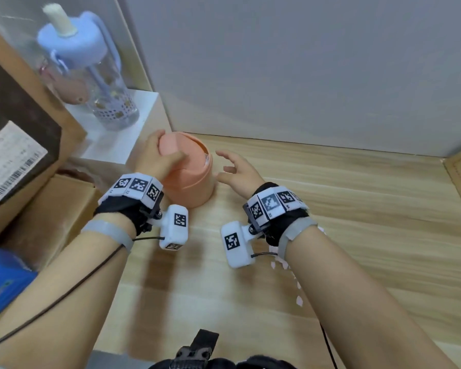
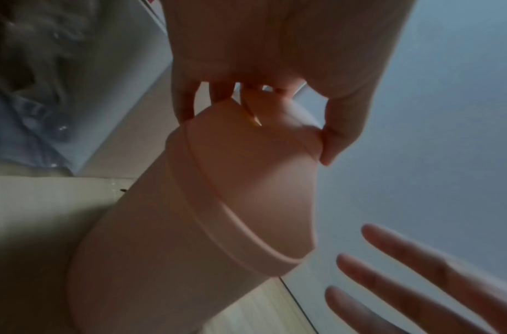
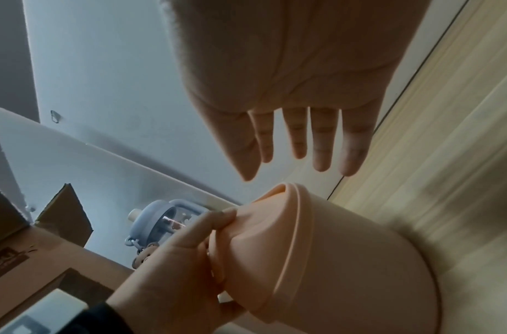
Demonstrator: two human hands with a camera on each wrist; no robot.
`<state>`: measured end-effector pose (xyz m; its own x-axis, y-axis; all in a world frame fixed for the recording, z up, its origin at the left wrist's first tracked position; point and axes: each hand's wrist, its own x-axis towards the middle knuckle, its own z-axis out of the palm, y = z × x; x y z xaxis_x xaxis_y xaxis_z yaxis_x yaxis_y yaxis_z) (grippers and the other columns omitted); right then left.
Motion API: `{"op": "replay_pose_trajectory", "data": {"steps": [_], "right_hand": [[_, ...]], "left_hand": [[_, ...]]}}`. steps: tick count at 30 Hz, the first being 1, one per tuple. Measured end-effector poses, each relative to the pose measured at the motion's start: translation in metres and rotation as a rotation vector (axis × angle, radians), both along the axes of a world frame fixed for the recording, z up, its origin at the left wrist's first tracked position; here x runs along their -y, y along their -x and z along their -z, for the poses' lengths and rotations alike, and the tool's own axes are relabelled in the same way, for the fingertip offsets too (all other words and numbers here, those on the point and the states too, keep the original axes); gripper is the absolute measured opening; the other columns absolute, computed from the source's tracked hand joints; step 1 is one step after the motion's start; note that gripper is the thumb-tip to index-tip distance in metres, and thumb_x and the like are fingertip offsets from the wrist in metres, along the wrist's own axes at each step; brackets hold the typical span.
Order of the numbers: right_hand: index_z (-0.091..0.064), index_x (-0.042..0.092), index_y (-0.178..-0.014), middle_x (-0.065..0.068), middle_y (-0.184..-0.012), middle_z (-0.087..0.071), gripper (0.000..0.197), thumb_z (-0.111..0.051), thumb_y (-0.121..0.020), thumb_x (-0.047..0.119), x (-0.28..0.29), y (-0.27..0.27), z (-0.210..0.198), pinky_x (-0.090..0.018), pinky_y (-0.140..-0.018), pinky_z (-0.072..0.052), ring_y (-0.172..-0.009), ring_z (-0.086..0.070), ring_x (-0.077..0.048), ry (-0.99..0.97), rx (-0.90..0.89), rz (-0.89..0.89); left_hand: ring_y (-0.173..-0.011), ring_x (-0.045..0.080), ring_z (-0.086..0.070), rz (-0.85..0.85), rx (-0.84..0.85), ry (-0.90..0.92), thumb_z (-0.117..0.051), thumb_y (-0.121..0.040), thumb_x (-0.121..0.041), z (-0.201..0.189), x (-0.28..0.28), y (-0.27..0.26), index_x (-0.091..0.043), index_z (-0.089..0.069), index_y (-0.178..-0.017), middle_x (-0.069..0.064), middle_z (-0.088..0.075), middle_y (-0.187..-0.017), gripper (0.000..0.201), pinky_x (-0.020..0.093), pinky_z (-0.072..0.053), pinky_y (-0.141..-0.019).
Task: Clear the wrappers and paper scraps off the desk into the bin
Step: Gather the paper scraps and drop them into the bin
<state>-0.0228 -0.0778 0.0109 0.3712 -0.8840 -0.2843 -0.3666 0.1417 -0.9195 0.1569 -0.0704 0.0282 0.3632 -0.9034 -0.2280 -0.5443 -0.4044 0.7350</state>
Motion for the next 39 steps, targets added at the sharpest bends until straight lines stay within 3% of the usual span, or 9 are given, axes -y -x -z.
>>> {"op": "replay_pose_trajectory", "data": {"steps": [2, 5, 10, 13, 21, 24, 30, 35, 39], "right_hand": [[-0.042, 0.025, -0.132, -0.005, -0.144, -0.033, 0.052, -0.060, -0.084, 0.014, 0.000, -0.005, 0.003, -0.035, -0.103, -0.037, -0.127, -0.041, -0.024, -0.013, 0.014, 0.019], [-0.056, 0.025, -0.114, -0.003, -0.129, -0.041, 0.039, -0.061, -0.080, 0.008, -0.006, 0.001, 0.011, -0.043, -0.105, -0.038, -0.118, -0.045, -0.023, 0.035, -0.017, 0.001], [-0.056, 0.031, -0.072, 0.004, -0.105, -0.048, 0.033, -0.065, -0.073, -0.001, -0.031, 0.037, 0.024, -0.030, -0.085, -0.047, -0.084, -0.052, -0.013, 0.121, -0.048, 0.055], [-0.059, 0.032, -0.074, 0.018, -0.099, -0.045, 0.029, -0.062, -0.073, 0.003, -0.045, 0.053, 0.028, -0.028, -0.084, -0.046, -0.085, -0.052, -0.011, 0.192, -0.113, 0.031], [-0.064, 0.029, -0.092, 0.013, -0.117, -0.038, 0.024, -0.051, -0.081, 0.013, -0.055, 0.065, 0.023, -0.026, -0.073, -0.040, -0.072, -0.047, -0.004, 0.273, -0.426, -0.085], [-0.064, 0.027, -0.098, 0.004, -0.132, -0.035, 0.028, -0.044, -0.083, 0.013, -0.052, 0.063, 0.023, -0.030, -0.076, -0.043, -0.091, -0.051, -0.014, 0.312, -0.530, -0.216], [-0.067, 0.018, -0.102, -0.004, -0.141, -0.026, 0.031, -0.043, -0.084, 0.009, -0.050, 0.054, 0.033, -0.032, -0.096, -0.039, -0.120, -0.040, -0.025, 0.294, -0.547, -0.326], [-0.055, 0.027, -0.118, 0.002, -0.130, -0.038, 0.033, -0.056, -0.087, 0.018, -0.061, 0.091, 0.037, -0.039, -0.104, -0.038, -0.119, -0.041, -0.016, 0.242, -0.152, 0.029], [-0.040, 0.033, -0.130, -0.003, -0.138, -0.035, 0.063, -0.070, -0.075, 0.032, -0.069, 0.150, 0.059, -0.049, -0.108, -0.031, -0.129, -0.034, -0.023, 0.067, -0.478, 0.207]], "left_hand": [[-0.128, 0.025, -0.041, 0.055, -0.040, 0.013, -0.069, -0.071, -0.025, 0.001, -0.002, 0.004, -0.020, -0.039, -0.137, 0.006, -0.043, -0.139, 0.073, 0.015, -0.027, -0.095], [-0.124, 0.026, -0.045, 0.207, -0.091, 0.004, -0.062, -0.054, -0.034, 0.004, -0.013, 0.011, -0.025, -0.045, -0.131, 0.008, -0.046, -0.137, 0.080, 0.038, -0.036, -0.107], [-0.113, 0.011, -0.047, 0.229, -0.291, 0.010, -0.073, -0.036, -0.053, 0.020, -0.039, 0.031, -0.024, -0.041, -0.134, -0.008, -0.048, -0.124, 0.107, 0.021, -0.040, -0.097], [-0.103, 0.004, -0.051, 0.222, -0.449, 0.069, -0.078, -0.039, -0.046, 0.026, -0.051, 0.043, -0.025, -0.049, -0.125, -0.013, -0.053, -0.115, 0.093, 0.012, -0.043, -0.079], [-0.100, -0.012, -0.054, 0.347, -0.534, 0.141, -0.074, -0.045, -0.042, 0.022, -0.067, 0.063, -0.039, -0.052, -0.117, -0.020, -0.052, -0.122, 0.075, 0.008, -0.046, -0.076], [-0.112, 0.004, -0.052, 0.352, -0.453, 0.119, -0.075, -0.042, -0.046, 0.023, -0.069, 0.069, -0.049, -0.050, -0.111, -0.017, -0.053, -0.124, 0.074, 0.018, -0.044, -0.087], [-0.112, 0.011, -0.053, 0.308, -0.349, 0.209, -0.068, -0.046, -0.043, 0.024, -0.075, 0.076, -0.036, -0.050, -0.113, -0.012, -0.057, -0.121, 0.069, 0.027, -0.042, -0.096], [-0.107, 0.012, -0.054, 0.255, -0.372, 0.232, -0.068, -0.046, -0.043, 0.025, -0.075, 0.081, -0.042, -0.049, -0.101, -0.013, -0.057, -0.113, 0.058, 0.023, -0.044, -0.088], [-0.110, 0.016, -0.054, 0.230, -0.378, 0.230, -0.067, -0.045, -0.043, 0.029, -0.073, 0.085, -0.045, -0.049, -0.099, -0.011, -0.057, -0.116, 0.057, 0.030, -0.044, -0.090]]}}
